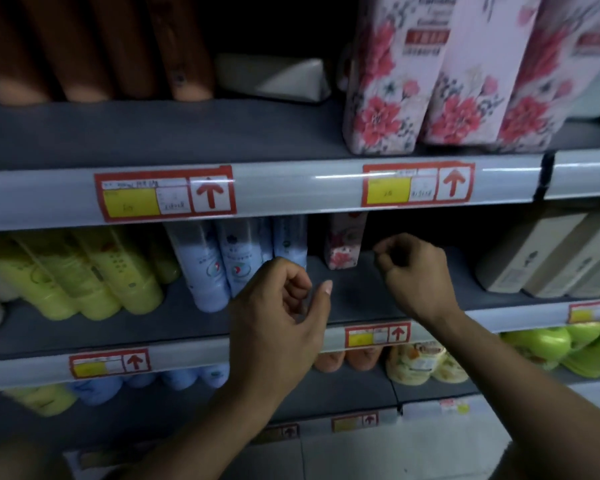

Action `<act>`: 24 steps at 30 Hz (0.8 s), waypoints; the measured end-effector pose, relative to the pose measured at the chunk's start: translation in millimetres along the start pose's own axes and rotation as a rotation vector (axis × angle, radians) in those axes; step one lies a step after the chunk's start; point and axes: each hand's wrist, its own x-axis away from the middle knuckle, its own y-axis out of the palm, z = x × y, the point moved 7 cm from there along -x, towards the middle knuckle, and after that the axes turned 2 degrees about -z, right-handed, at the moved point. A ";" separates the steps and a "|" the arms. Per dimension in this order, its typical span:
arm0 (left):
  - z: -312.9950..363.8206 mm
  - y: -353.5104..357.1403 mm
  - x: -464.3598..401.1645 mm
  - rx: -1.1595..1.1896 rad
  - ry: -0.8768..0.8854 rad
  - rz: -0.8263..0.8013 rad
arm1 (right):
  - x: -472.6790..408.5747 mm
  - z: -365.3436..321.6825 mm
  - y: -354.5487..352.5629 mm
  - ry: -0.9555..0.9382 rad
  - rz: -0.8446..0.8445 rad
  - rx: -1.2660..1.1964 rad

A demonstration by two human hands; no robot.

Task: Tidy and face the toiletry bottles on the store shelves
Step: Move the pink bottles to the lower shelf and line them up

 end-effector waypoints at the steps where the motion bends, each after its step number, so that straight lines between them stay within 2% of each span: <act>1: 7.9 -0.5 0.6 0.000 0.005 0.011 | 6.5 -2.5 -4.0 -0.046 -0.010 0.002; 10: 89.3 -26.6 -1.0 0.000 0.171 0.111 | 71.6 -42.8 -77.0 -0.312 0.058 -0.017; 16: 137.1 -51.0 -29.6 0.021 0.261 0.126 | 89.9 -77.9 -146.8 -0.306 0.213 -0.124; 24: 157.7 -56.4 -106.4 -0.013 0.084 -0.005 | 63.0 -110.5 -209.2 -0.209 0.327 -0.241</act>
